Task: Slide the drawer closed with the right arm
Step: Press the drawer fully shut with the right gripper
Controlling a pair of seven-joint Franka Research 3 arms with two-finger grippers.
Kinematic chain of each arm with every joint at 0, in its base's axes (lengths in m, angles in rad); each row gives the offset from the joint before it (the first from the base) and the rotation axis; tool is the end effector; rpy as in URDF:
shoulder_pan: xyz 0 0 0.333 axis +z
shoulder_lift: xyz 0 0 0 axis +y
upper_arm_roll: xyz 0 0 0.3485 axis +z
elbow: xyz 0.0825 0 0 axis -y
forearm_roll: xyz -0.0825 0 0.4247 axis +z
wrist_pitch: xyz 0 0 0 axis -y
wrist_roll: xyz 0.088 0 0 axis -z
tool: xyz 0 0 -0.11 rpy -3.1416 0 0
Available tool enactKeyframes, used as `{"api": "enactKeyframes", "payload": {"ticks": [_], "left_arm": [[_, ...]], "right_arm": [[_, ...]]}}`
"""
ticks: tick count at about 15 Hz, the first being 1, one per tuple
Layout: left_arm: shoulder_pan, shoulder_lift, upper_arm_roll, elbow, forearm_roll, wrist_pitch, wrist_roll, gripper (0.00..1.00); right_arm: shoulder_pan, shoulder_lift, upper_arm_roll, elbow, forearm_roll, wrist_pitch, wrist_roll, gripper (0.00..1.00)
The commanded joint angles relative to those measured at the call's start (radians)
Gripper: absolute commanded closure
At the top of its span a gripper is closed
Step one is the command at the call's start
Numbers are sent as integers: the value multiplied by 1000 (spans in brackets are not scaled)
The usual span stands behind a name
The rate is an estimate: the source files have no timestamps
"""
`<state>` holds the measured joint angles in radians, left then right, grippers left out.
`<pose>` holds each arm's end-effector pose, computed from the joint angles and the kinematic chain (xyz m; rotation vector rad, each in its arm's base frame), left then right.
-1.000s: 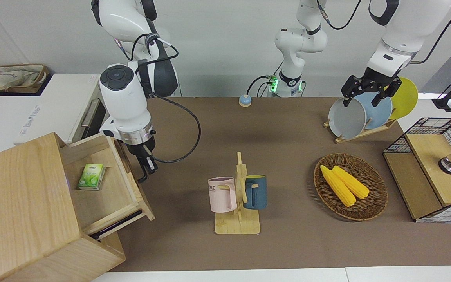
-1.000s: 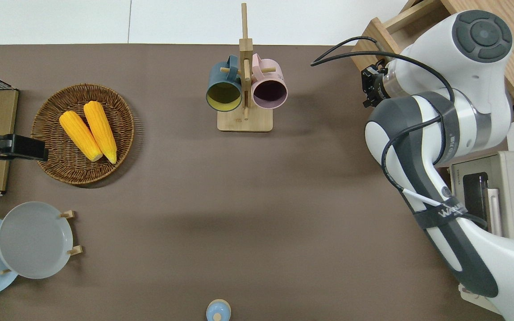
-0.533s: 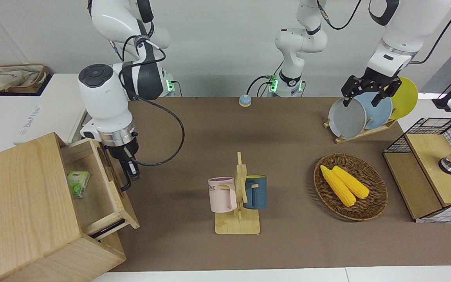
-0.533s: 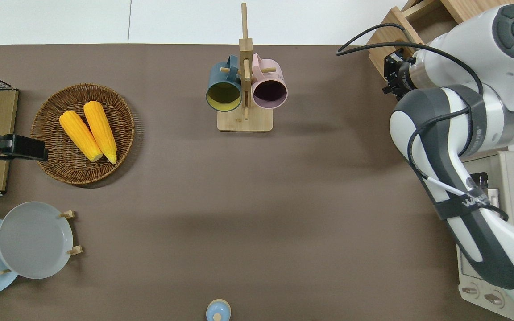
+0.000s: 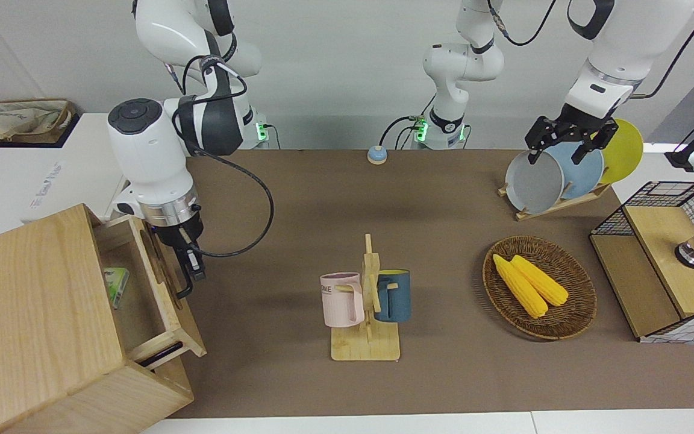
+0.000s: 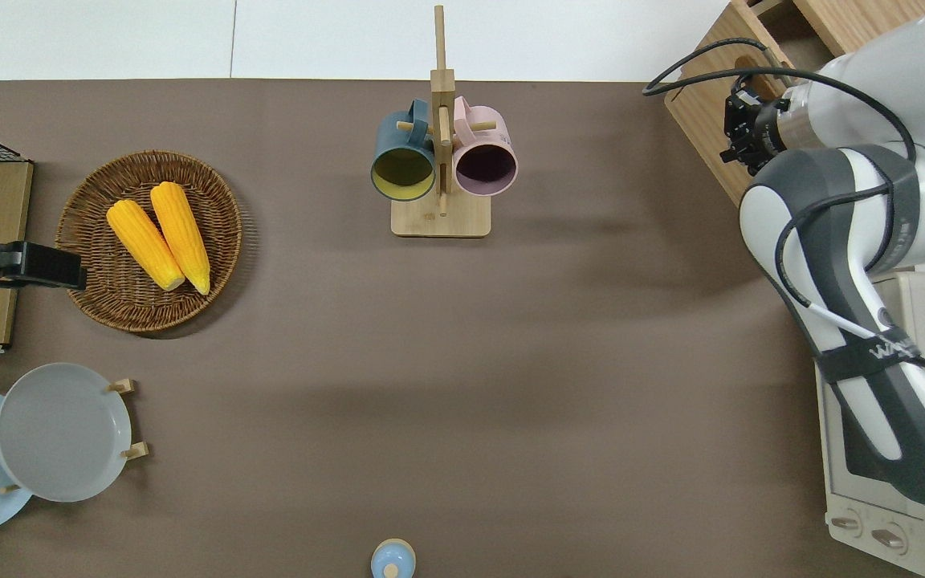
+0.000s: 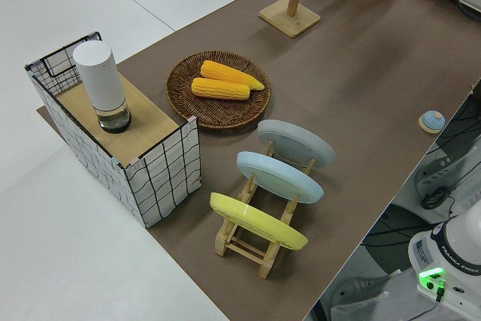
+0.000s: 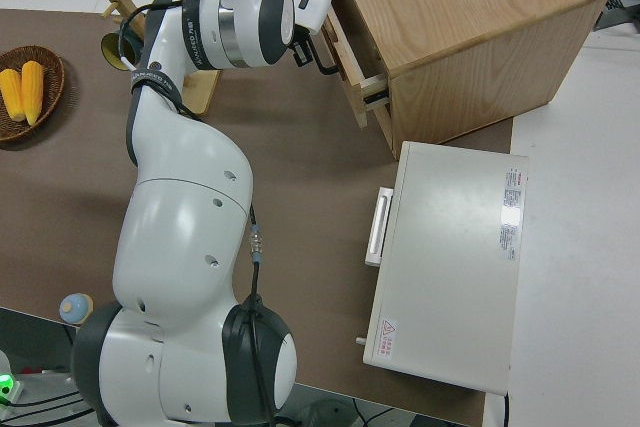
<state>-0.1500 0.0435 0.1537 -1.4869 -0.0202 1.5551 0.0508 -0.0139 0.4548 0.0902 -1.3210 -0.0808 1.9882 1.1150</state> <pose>0.6091 -0.0023 0.6697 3.1276 -0.0749 0.0400 0.7679 0.0391 0.5163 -2.6464 1.4929 -0.3034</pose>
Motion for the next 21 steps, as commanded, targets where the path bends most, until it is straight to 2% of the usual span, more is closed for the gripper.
{"api": "enactKeyframes", "payload": {"ticks": [1,5,12,21], "left_arm": [[-17,13,17,20,12,0,7,5],[-17,13,17,20,12,0,7,5],[-17,13,17,20,12,0,7,2],[-17,13,17,20,12,0,7,5]], "right_arm": [[-49,2,13,2,-2,41,-75,1000],[-73,2,14,2,18,43,-170,1000],[-113,5,17,3,18,44,-267,1000],[-104,2,19,3,16,37,-268,1000]]}}
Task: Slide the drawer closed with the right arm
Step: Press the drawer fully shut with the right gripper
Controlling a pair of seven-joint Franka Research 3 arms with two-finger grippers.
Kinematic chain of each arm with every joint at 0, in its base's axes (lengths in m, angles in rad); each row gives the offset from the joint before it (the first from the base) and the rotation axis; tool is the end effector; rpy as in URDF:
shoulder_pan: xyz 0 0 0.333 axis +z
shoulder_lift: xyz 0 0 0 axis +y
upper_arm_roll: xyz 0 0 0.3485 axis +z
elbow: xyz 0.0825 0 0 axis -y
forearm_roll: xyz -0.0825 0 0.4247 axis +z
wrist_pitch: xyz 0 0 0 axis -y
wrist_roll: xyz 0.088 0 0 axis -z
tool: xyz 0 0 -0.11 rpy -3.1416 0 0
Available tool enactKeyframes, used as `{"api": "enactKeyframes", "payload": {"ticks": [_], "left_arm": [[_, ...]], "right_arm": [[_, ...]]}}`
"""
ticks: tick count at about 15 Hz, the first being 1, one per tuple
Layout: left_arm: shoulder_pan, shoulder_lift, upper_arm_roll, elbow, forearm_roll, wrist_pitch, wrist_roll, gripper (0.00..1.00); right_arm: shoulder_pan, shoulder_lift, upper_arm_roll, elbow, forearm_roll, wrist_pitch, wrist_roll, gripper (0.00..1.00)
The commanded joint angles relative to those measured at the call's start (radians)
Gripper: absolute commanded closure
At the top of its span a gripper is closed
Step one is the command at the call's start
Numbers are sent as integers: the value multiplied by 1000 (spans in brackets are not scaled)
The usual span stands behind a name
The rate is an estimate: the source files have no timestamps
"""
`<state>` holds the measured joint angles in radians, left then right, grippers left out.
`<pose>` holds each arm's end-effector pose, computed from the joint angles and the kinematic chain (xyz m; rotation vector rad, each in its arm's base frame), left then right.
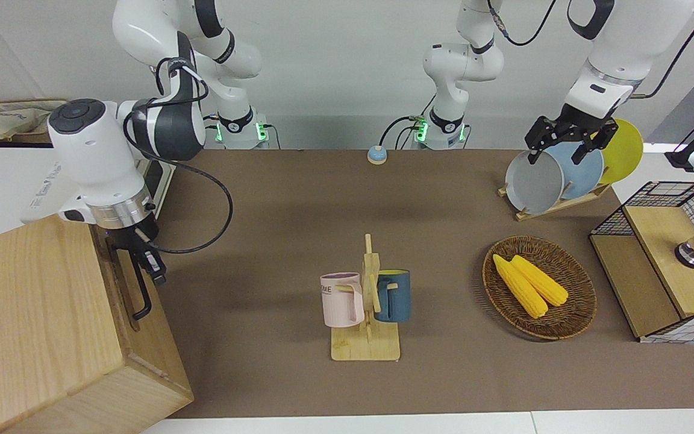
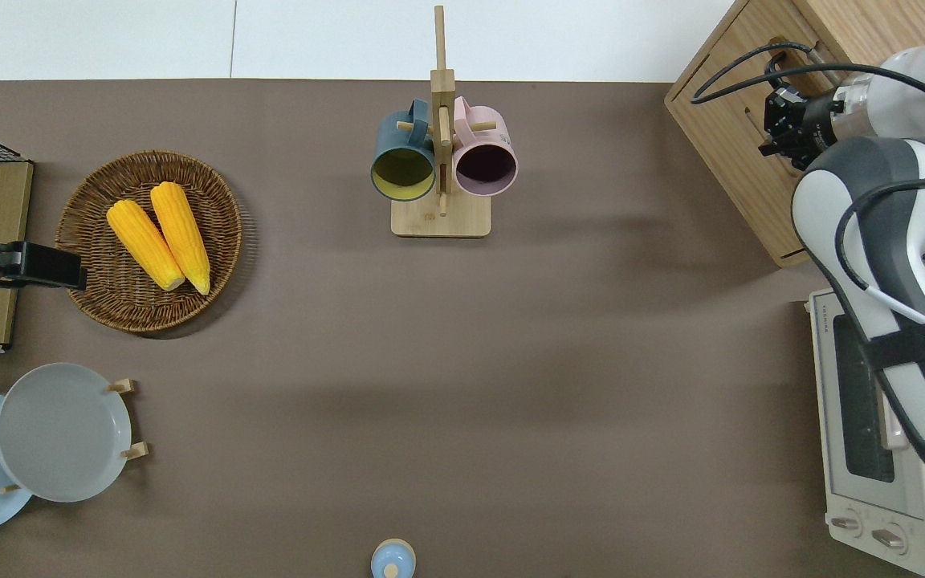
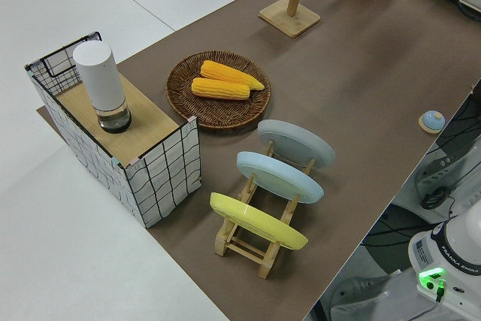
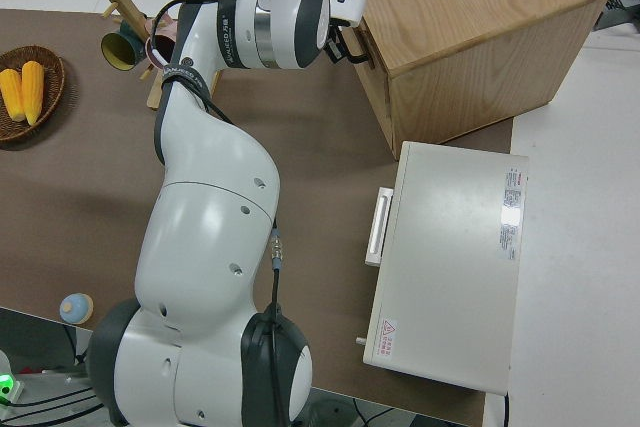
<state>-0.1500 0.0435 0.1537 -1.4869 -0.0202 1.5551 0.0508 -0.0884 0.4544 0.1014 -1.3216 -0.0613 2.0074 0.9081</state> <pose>0.6091 -0.0023 0.6697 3.1276 -0.0749 0.0400 0.7703 -0.0100 0.5186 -2.7376 1.3075 -0.3293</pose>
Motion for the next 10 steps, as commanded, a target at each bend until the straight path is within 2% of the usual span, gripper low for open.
{"api": "enactKeyframes", "payload": {"ticks": [1,3,5,8,10], "left_arm": [[-17,13,17,20,12,0,7,2],[-17,13,17,20,12,0,7,2],[-17,13,17,20,12,0,7,5],[-17,13,17,20,12,0,7,5],[-17,13,17,20,12,0,7,2]], "right_arm": [[-25,1,7,4,-2,8,-57,1000],[-18,-9,9,2,-2,2,-58,1000],[33,-37,9,1,-2,-31,-51,1000],[113,-57,-3,1,-15,-174,-34,1000],[146,-80,-2,-5,-15,-215,-35,1000]]}}
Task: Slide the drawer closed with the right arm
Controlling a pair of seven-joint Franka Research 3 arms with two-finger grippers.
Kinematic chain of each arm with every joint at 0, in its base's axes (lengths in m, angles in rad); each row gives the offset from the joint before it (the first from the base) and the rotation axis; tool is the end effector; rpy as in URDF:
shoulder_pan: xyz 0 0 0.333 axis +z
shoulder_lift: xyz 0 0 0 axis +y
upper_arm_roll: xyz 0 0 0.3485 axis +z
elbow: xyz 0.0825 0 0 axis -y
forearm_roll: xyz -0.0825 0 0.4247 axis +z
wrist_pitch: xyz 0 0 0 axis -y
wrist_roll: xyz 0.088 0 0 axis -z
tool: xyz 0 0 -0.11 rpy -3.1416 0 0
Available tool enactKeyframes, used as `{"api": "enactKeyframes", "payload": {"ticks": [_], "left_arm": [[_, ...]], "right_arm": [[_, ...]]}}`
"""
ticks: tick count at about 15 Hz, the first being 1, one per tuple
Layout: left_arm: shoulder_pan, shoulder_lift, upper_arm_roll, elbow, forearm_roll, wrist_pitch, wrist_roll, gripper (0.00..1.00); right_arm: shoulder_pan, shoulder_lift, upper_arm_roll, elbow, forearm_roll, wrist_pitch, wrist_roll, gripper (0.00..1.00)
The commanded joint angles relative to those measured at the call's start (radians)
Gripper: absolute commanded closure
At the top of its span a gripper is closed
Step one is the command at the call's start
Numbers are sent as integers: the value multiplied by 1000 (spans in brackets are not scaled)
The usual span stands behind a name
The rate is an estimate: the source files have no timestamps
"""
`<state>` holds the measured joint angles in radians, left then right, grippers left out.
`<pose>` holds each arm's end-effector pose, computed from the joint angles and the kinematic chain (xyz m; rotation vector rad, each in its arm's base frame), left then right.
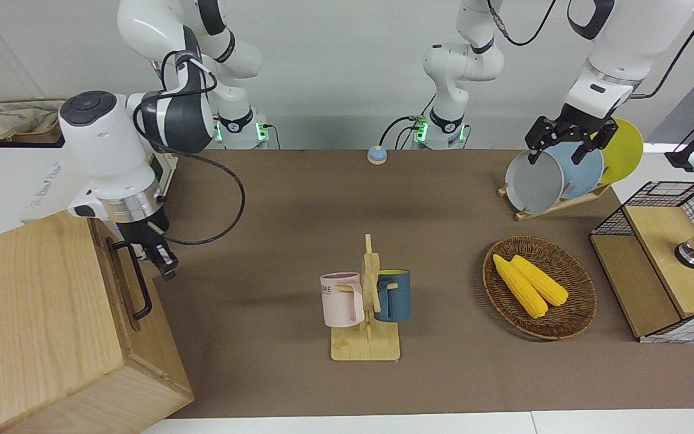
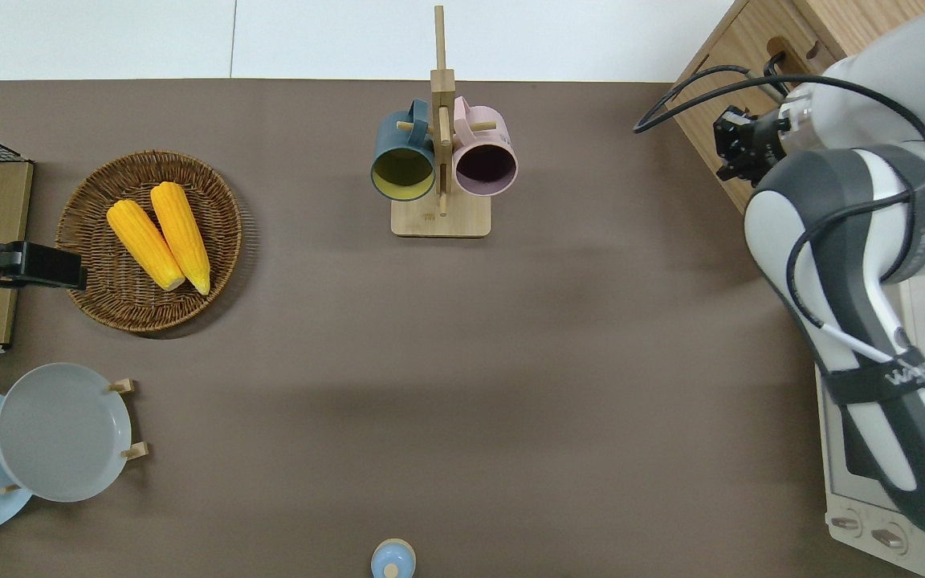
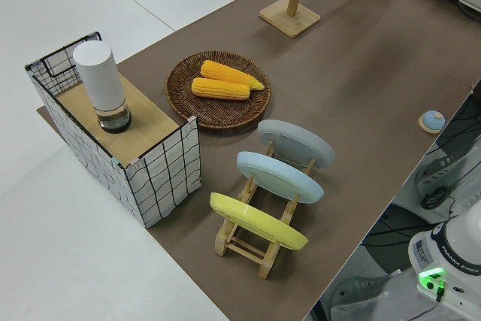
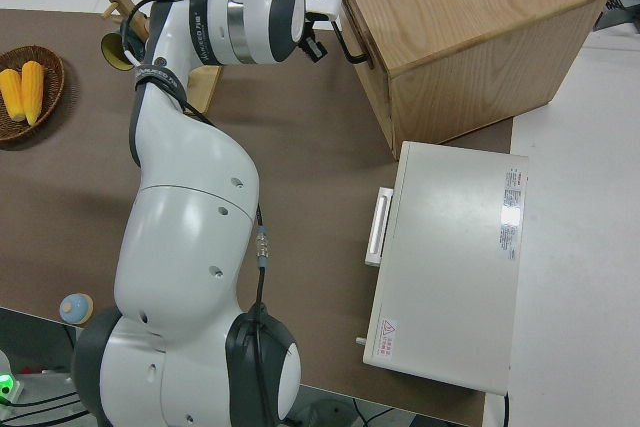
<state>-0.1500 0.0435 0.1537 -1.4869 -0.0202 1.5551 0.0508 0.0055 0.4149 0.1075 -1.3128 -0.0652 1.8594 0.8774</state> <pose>0.6091 -0.0023 0.6697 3.1276 -0.0749 0.0400 0.7470 0.0637 0.5377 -2.8686 1.1491 -0.1979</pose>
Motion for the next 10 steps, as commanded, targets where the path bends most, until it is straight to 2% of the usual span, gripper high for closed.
{"api": "enactKeyframes", "payload": {"ticks": [1,5,7,10], "left_arm": [[-17,13,17,20,12,0,7,2],[-17,13,17,20,12,0,7,2],[-17,13,17,20,12,0,7,2],[-17,13,17,20,12,0,7,2]], "right_arm": [[71,-51,-9,-17,-12,-75,-9,1000],[119,-102,-8,-20,-10,-180,-20,1000],[126,-142,-8,-46,4,-209,-40,1000],[122,-217,-8,-106,5,-224,-142,1000]]}}
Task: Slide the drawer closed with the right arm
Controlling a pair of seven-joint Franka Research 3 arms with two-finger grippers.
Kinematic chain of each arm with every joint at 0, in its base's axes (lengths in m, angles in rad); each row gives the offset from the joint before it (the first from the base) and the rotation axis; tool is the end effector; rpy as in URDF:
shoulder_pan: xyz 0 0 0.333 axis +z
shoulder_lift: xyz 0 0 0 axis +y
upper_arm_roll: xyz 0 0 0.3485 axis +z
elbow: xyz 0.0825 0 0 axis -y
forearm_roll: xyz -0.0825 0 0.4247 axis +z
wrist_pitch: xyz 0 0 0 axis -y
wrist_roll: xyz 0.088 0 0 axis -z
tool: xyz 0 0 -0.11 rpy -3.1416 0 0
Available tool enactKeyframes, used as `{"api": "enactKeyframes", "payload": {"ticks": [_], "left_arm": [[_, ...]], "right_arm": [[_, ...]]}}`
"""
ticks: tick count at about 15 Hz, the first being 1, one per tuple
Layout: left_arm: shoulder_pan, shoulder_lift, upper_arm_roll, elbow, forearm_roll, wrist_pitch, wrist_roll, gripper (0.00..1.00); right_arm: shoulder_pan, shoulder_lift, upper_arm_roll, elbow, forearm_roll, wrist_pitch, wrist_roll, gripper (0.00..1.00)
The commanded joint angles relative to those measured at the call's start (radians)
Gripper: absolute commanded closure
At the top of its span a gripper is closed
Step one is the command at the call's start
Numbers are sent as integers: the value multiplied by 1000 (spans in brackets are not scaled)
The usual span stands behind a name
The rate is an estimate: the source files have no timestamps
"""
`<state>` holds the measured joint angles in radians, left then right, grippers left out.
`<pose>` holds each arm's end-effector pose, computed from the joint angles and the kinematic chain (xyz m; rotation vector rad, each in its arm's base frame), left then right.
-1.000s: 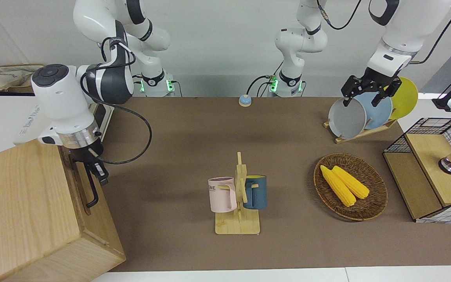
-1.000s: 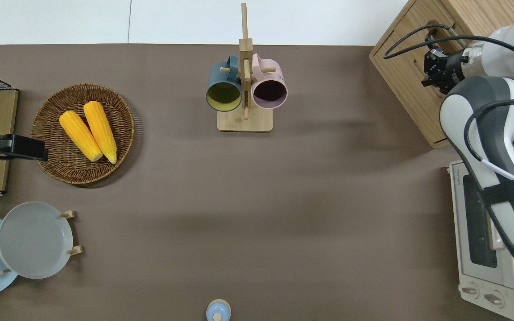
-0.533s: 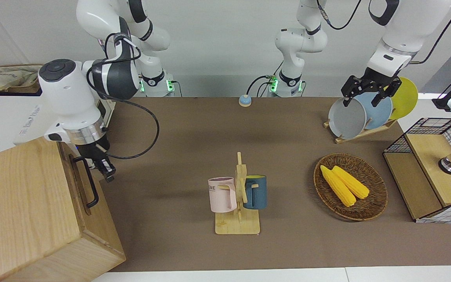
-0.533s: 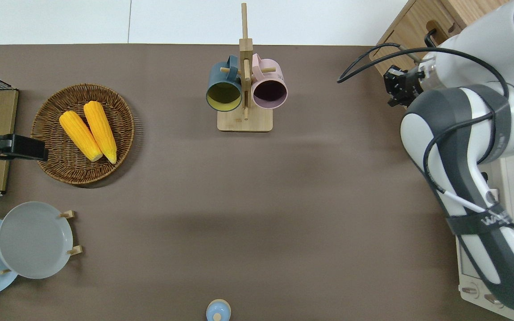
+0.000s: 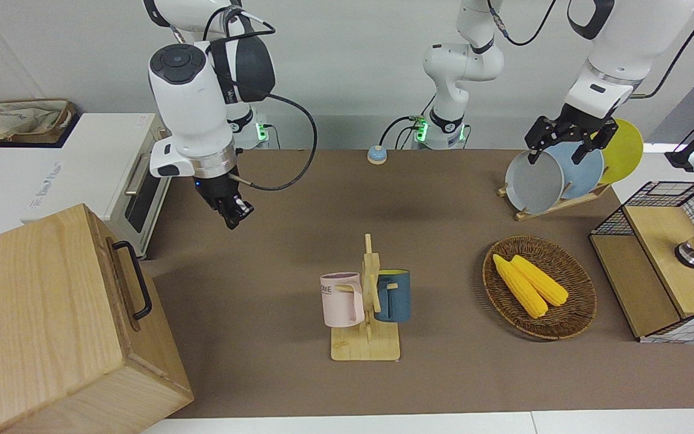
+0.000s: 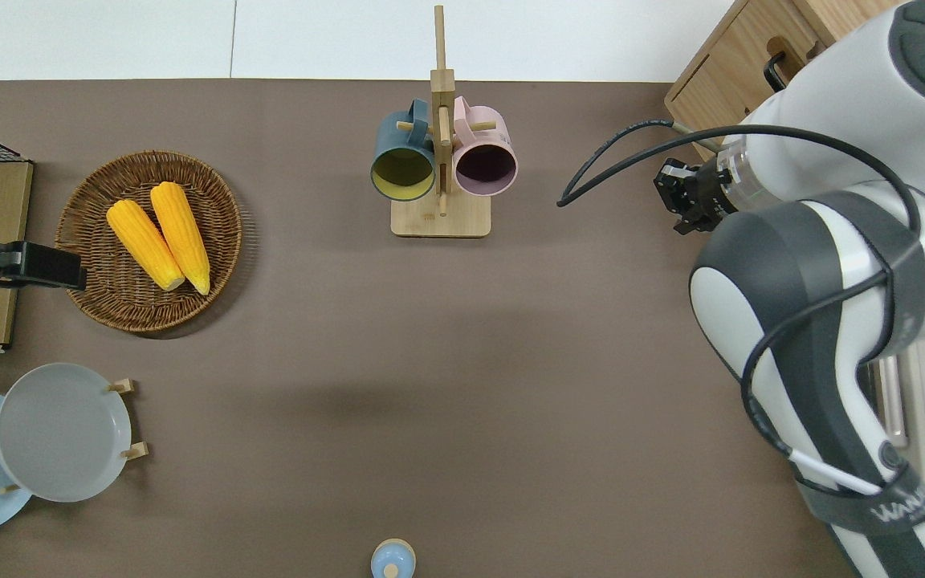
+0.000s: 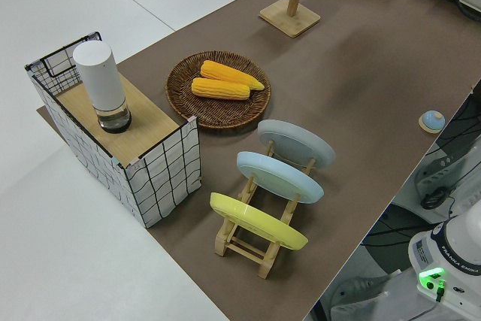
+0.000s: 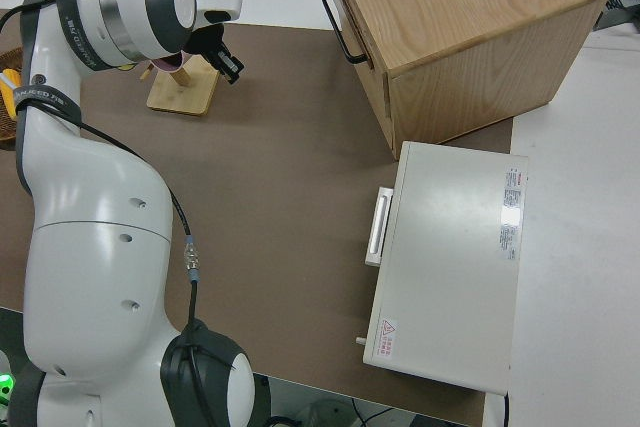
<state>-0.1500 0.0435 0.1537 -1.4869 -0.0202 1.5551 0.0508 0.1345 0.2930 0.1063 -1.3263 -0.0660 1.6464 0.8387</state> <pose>0.6091 -0.0023 0.6697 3.1276 -0.0749 0.0400 0.6825 0.1490 0.5980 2.9863 -0.9218 0.0667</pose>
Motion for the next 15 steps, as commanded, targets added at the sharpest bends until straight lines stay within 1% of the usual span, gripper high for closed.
{"api": "enactKeyframes", "payload": {"ticks": [1,3,4,5,6,8,9,12,14,15], "left_arm": [[-17,13,17,20,12,0,7,5],[-17,13,17,20,12,0,7,5],[-17,13,17,20,12,0,7,2],[-17,13,17,20,12,0,7,2],[-17,13,17,20,12,0,7,2],[-17,13,17,20,12,0,7,5],[-17,13,17,20,12,0,7,2],[-17,13,17,20,12,0,7,2],[-17,13,17,20,12,0,7,5],[-17,13,17,20,12,0,7,5]], "right_arm": [[-15,-121,-7,-114,6,-22,-142,1000],[-26,-164,-8,-151,9,-30,-260,1000],[-41,-181,-8,-160,9,-33,-326,1000],[-53,-196,-10,-163,9,-40,-386,1000],[-59,-207,-16,-166,11,-62,-441,1000],[-62,-225,-45,-168,11,-83,-544,1000],[-62,-227,-63,-168,12,-95,-590,1000],[-62,-227,-112,-168,52,-97,-735,1000],[-62,-225,-120,-166,54,-96,-820,1000],[-64,-224,-120,-165,54,-96,-835,1000]]}}
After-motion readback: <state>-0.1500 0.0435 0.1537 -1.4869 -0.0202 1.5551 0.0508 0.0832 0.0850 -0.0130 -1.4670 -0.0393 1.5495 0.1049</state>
